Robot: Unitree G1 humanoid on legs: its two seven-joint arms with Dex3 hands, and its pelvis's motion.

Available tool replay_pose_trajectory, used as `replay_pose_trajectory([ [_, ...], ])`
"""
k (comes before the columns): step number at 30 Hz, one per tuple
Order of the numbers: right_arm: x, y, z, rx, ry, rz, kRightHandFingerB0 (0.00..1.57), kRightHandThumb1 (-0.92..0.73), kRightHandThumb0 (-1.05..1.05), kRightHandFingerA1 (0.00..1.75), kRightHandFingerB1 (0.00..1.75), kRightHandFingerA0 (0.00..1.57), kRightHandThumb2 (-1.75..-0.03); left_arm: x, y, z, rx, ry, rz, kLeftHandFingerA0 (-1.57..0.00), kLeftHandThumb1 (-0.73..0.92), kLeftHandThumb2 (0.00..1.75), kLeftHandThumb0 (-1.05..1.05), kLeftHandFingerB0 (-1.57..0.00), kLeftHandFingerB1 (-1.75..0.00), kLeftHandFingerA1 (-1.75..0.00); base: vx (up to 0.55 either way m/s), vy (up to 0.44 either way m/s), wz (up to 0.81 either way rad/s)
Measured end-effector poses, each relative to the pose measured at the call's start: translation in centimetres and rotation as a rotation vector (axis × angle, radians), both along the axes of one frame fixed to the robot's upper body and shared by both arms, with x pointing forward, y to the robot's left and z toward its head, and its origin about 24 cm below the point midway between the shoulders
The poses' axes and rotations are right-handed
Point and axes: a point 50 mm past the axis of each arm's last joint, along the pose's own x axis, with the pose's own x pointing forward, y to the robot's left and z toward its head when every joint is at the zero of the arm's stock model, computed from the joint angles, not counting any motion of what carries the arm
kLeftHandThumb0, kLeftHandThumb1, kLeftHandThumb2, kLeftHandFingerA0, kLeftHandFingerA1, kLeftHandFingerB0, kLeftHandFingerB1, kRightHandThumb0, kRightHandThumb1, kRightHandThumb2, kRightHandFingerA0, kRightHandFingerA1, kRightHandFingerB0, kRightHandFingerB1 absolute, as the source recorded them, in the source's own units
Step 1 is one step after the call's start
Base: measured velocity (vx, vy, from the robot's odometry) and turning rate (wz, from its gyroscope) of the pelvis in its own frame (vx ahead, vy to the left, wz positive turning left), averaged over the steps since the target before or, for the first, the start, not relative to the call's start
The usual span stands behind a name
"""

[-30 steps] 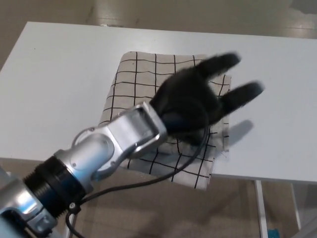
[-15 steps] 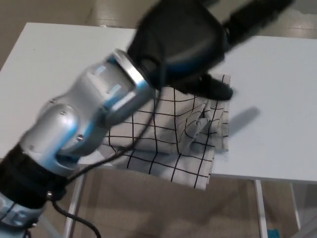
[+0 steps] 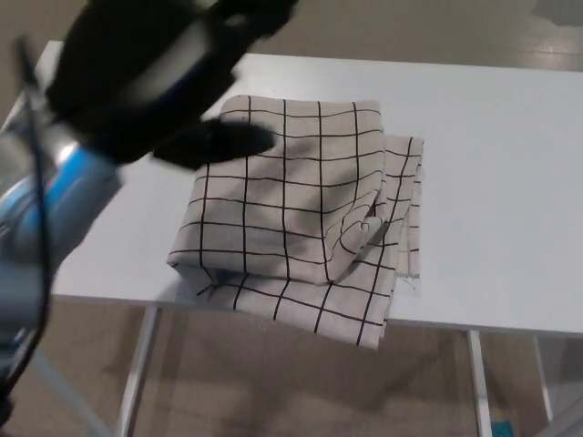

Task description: Use the left hand to fold a white towel with checkered patterns in half.

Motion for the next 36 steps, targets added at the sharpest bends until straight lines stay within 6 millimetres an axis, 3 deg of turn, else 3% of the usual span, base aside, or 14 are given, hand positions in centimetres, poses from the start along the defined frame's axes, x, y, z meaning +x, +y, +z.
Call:
replay_pose_trajectory([
  [5,0.3,-0.2,0.4,-0.009,-0.024,-0.005,0.46,-0.74,-0.34,0.53,0.49,0.42,-0.61,-1.0,2.3,-2.0,-0.053,0.104,0.036,-0.18,0.46,0.75,-0.7,-0.25,-0.39,-0.39,0.0,0.0,0.0],
  [14,0.7,-1.0,1.4,-0.033,-0.068,-0.029,0.51,-0.74,-0.34,0.59,0.53,0.44,-0.62,-5.0,7.0,-9.0,-0.169,0.458,0.124,-0.32,0.36,0.66,-0.57,-0.38,-0.4,-0.42,0.0,0.0,0.0],
  [18,0.8,-1.2,1.7,-0.04,-0.085,-0.034,0.52,-0.73,-0.37,0.6,0.53,0.47,-0.61,-7.0,8.0,-11.7,-0.228,0.606,0.145,-0.34,0.35,0.65,-0.55,-0.38,-0.4,-0.42,0.0,0.0,0.0],
  [19,0.8,-1.3,1.8,-0.042,-0.088,-0.035,0.52,-0.73,-0.39,0.61,0.53,0.47,-0.61,-7.5,8.3,-12.3,-0.243,0.641,0.152,-0.37,0.38,0.53,-0.5,-0.42,-0.34,-0.36,0.0,0.0,0.0],
  [20,0.9,-1.3,1.9,-0.043,-0.09,-0.036,0.51,-0.72,-0.4,0.63,0.54,0.46,-0.61,-7.9,8.4,-12.8,-0.253,0.664,0.157,-0.4,0.33,0.59,-0.53,-0.42,-0.38,-0.41,0.0,0.0,0.0],
  [22,0.8,-1.4,1.9,-0.045,-0.091,-0.041,0.5,-0.69,-0.4,0.64,0.54,0.46,-0.6,-9.2,8.9,-14.2,-0.293,0.75,0.17,-0.47,0.38,0.53,-0.48,-0.45,-0.35,-0.39,0.0,0.0,0.0],
  [24,0.7,-1.5,1.9,-0.046,-0.09,-0.044,0.49,-0.7,-0.39,0.64,0.53,0.48,-0.6,-9.7,9.1,-14.9,-0.309,0.786,0.176,-0.48,0.34,0.65,-0.57,-0.42,-0.41,-0.47,0.0,0.0,0.0],
  [26,0.3,-1.7,1.8,-0.046,-0.084,-0.054,0.49,-0.7,-0.39,0.65,0.53,0.47,-0.6,-12.0,10.0,-17.2,-0.378,0.931,0.208,-0.48,0.34,0.66,-0.58,-0.42,-0.41,-0.47,0.0,0.0,0.0],
  [30,-0.1,-1.9,1.7,-0.044,-0.075,-0.062,0.49,-0.71,-0.35,0.65,0.54,0.47,-0.6,-13.7,11.0,-19.2,-0.452,1.041,0.246,-0.49,0.34,0.67,-0.61,-0.42,-0.41,-0.47,0.0,0.0,0.0],
  [31,-0.3,-1.9,1.7,-0.04,-0.072,-0.066,0.49,-0.7,-0.35,0.65,0.54,0.47,-0.6,-14.5,11.5,-20.2,-0.487,1.089,0.266,-0.52,0.4,0.54,-0.57,-0.47,-0.36,-0.41,0.0,0.0,0.0],
  [33,-0.5,-1.8,1.6,-0.033,-0.066,-0.07,0.49,-0.7,-0.35,0.64,0.53,0.48,-0.6,-15.2,12.1,-21.5,-0.529,1.139,0.294,-0.52,0.4,0.53,-0.59,-0.48,-0.36,-0.41,0.0,0.0,0.0],
  [34,-0.7,-1.8,1.4,-0.027,-0.06,-0.073,0.49,-0.7,-0.37,0.63,0.53,0.47,-0.6,-15.6,12.6,-22.5,-0.565,1.175,0.319,-0.45,0.38,0.76,-0.73,-0.43,-0.42,-0.46,0.0,0.0,0.0],
  [35,-0.7,-1.8,1.4,-0.024,-0.058,-0.073,0.49,-0.7,-0.37,0.63,0.53,0.47,-0.6,-15.8,12.8,-22.9,-0.577,1.187,0.329,-0.45,0.38,0.76,-0.73,-0.43,-0.42,-0.46,0.0,0.0,0.0],
  [36,-0.8,-1.7,1.3,-0.022,-0.056,-0.073,0.48,-0.7,-0.36,0.6,0.51,0.47,-0.6,-15.9,12.9,-23.3,-0.587,1.199,0.34,-0.47,0.51,0.86,-0.9,-0.36,-0.38,-0.46,0.0,0.0,0.0],
])
